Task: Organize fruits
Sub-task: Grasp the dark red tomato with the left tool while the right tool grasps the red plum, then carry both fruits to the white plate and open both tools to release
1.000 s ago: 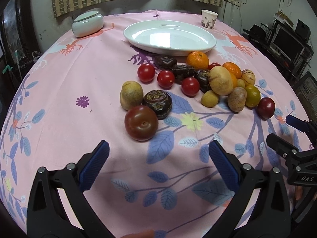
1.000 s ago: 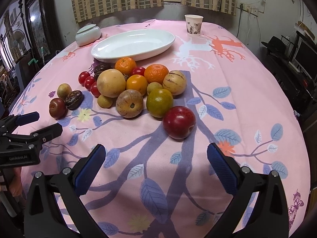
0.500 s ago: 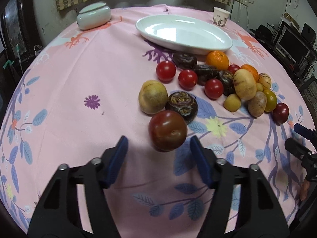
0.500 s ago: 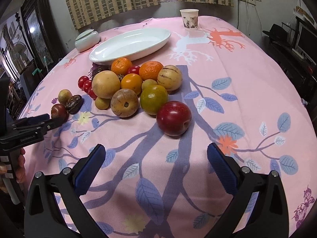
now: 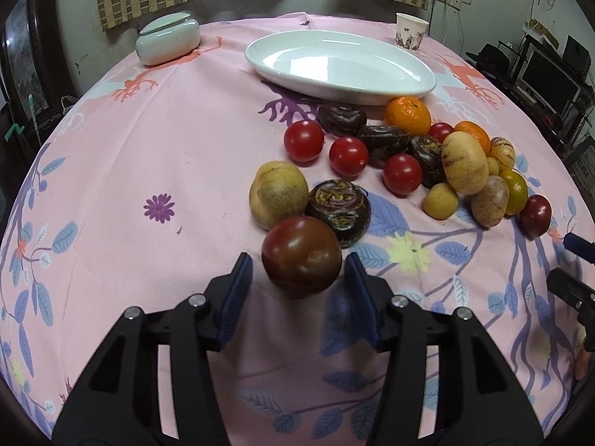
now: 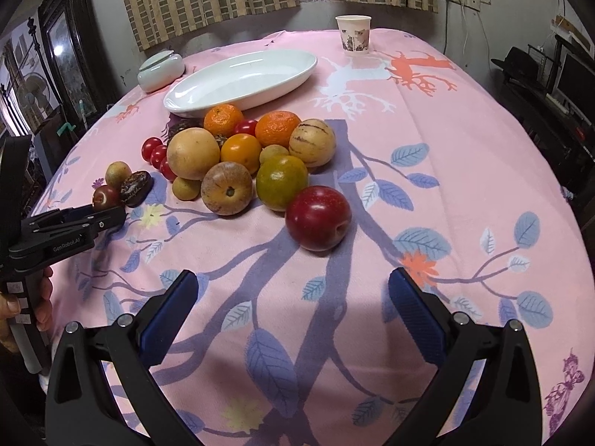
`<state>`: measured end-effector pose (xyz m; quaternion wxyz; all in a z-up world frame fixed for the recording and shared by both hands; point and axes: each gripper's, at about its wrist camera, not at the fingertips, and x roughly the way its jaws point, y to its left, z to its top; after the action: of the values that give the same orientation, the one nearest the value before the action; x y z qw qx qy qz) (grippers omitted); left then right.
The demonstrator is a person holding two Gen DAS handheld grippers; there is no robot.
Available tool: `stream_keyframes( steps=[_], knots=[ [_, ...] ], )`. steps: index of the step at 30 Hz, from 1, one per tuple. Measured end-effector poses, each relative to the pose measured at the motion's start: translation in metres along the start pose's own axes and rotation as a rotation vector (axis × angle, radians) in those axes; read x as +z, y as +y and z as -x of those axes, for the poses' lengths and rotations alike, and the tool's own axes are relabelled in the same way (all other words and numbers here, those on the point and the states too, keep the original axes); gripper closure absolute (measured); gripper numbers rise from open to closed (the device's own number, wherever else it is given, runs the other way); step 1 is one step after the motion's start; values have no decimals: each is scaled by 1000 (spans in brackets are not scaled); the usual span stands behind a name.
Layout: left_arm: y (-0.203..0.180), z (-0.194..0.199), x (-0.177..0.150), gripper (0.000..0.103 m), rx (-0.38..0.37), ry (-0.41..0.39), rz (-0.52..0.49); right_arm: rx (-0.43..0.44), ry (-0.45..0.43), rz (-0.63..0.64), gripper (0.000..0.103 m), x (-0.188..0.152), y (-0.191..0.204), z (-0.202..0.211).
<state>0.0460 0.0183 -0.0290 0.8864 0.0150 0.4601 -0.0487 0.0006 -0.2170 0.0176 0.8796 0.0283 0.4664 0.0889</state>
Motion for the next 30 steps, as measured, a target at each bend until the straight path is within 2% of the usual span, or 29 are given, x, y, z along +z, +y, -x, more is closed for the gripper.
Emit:
stream_keyframes(
  steps=[2,4,9,10,11,12,14,15,17,26,30],
  knots=[
    [0,-1,1,52,-5,-8,-1,-6,2,6,1,2,-3,1],
    [1,-2,3,63,-14,-14,3,-35,12,38,1,6,-4,-2],
    [3,-2,3,63,-36,-20,19,-76,70,91,4,24,-8,-23],
    [4,-2,3,63,-41,-20,24,-68,77,99,9,27,-8,-27],
    [5,-2,3,63,-46,-20,29,-55,96,110,21,30,-8,-32],
    [5,-2,3,63,-51,-20,33,-48,113,117,29,32,-7,-37],
    [6,-2,2,63,-57,-19,38,-43,131,127,39,34,-8,-47],
    [7,-2,2,63,-60,-19,40,-42,111,142,50,35,-6,-46],
    [7,-2,2,63,-65,-18,45,-16,91,136,61,35,-7,-45],
    [2,11,-1,63,-63,-51,20,14,17,110,61,30,-14,-16],
    [-2,23,0,63,-102,-48,-2,43,-28,140,61,36,-9,4]
  ],
)
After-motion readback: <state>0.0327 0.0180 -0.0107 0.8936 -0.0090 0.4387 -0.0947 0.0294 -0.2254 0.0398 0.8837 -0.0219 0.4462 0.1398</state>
